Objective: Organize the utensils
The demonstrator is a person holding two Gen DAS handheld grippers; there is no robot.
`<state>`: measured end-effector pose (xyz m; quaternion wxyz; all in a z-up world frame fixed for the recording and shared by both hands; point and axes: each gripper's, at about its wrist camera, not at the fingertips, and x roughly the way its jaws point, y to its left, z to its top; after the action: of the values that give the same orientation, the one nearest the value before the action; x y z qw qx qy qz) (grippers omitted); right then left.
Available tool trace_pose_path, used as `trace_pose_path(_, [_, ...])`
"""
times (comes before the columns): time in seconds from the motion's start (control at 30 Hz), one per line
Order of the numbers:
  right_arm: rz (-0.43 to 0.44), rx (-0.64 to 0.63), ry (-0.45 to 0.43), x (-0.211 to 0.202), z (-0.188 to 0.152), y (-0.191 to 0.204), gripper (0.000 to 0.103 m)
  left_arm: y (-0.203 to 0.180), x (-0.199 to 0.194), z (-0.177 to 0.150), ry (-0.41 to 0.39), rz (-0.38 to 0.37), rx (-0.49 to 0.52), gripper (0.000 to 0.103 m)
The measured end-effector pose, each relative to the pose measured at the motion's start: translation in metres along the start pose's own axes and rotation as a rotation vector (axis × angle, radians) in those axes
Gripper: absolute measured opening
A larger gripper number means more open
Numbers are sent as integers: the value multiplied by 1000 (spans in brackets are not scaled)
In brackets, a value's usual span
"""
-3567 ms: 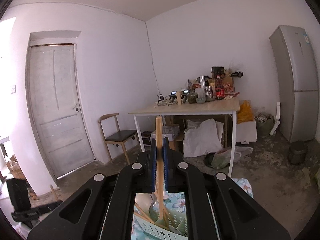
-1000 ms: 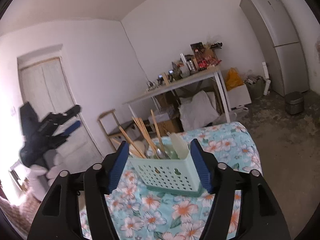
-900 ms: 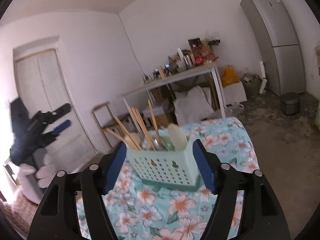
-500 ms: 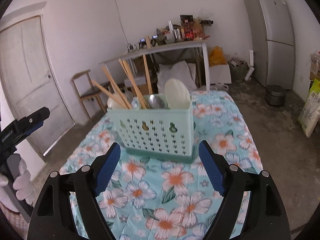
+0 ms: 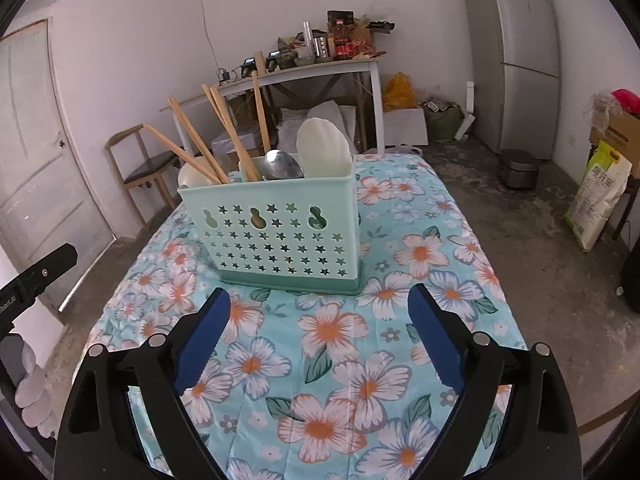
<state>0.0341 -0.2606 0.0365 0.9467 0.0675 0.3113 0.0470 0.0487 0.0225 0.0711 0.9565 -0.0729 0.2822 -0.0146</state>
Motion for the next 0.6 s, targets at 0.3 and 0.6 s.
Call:
trace_pose_path(0.3, [-42, -9, -17, -5, 2, 6, 92, 0, 2, 2, 17, 39, -9, 93])
trace_pose_path(0.6, [-69, -14, -34, -11, 3, 10, 93, 1, 0, 1, 13, 74, -18, 93])
